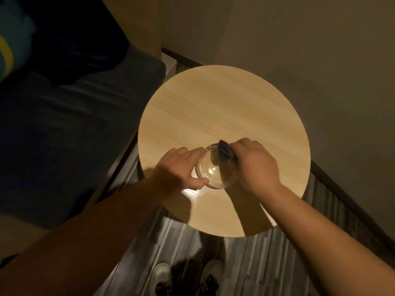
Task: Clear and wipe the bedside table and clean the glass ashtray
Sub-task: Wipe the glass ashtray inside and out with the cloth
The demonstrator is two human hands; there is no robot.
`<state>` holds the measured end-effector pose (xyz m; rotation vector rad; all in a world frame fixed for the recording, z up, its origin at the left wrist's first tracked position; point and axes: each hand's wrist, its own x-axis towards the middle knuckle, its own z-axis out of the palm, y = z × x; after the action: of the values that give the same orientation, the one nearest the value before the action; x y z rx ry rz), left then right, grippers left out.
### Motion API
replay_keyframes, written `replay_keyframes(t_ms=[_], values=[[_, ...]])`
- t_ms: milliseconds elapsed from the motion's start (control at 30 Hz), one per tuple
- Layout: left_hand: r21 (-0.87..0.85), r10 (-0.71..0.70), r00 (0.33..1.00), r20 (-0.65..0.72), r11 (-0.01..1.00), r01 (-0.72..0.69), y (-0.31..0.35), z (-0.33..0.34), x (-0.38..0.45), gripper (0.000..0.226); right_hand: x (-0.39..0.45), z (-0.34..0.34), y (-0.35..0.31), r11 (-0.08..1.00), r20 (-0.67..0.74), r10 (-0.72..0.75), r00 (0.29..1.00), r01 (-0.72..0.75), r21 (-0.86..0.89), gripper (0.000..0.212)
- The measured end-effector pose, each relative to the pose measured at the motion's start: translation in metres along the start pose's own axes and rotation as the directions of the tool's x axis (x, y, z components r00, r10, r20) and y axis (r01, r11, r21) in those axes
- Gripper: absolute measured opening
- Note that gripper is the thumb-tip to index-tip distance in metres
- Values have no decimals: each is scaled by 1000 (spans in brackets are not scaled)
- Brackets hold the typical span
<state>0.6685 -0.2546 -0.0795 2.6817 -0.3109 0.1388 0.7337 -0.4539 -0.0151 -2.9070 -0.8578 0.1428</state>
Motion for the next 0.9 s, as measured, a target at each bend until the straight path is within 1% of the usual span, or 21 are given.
replay_keyframes(t_ms=[33,67,100,133,167,200,233,300,400,433,467,533,600,633,700,733,767,800,833,867,900], values=[[8,7,999,-33,1000,-6,0,0,-1,62,-9,-3,15,985,-84,128,988,-117,124,16],[18,20,996,-84,1000,-19,1,2,-2,60,-17,-5,28,930,-112,290,950,-253,265,11],[36,43,989,-140,999,-39,2,4,-3,57,-23,-6,37,835,-56,440,896,-386,392,10],[55,71,980,-187,997,-61,3,6,-3,55,-25,-2,41,721,78,529,845,-496,483,12],[68,95,972,-216,994,-82,4,9,-2,54,-26,3,40,626,229,541,809,-569,533,13],[64,109,971,-215,993,-97,4,10,-2,55,-26,10,36,575,325,513,794,-599,557,13],[54,118,972,-202,993,-109,2,10,-1,56,-25,17,30,564,351,484,801,-593,575,14],[43,134,978,-162,991,-128,-2,11,0,59,-21,26,20,574,310,463,831,-547,610,17],[27,177,977,-115,984,-175,-8,12,4,66,-15,29,17,542,294,466,835,-532,651,19],[12,193,976,-104,981,-193,-10,12,7,67,-10,28,18,548,295,451,842,-523,653,21],[-9,210,974,-88,977,-211,-12,12,9,67,-5,27,19,582,290,423,859,-502,640,22],[-54,252,967,-35,966,-254,-18,12,14,66,9,24,20,710,270,323,907,-421,564,25],[-115,292,953,82,952,-282,-22,10,21,60,19,23,22,828,269,215,939,-322,459,27],[-139,291,942,166,953,-270,-23,8,26,62,20,23,25,856,268,181,946,-286,432,28],[-165,217,922,321,971,-171,-23,3,37,72,13,26,28,873,239,148,960,-240,425,28],[-161,184,914,361,978,-133,-22,-2,39,74,7,28,29,875,208,155,966,-232,426,28],[-140,169,922,349,982,-127,-20,-5,36,71,1,31,29,873,173,183,968,-241,423,28],[-104,166,951,260,984,-144,-16,-6,30,64,-4,33,29,869,137,227,964,-264,419,28],[-80,135,983,127,989,-126,-9,-6,18,59,-8,35,27,859,107,276,955,-295,420,29],[-78,29,999,22,997,-27,3,-5,6,60,-11,38,24,843,86,323,942,-328,426,29],[-114,-136,991,-12,984,134,20,-2,-5,65,-13,40,21,825,75,368,927,-362,433,30]])
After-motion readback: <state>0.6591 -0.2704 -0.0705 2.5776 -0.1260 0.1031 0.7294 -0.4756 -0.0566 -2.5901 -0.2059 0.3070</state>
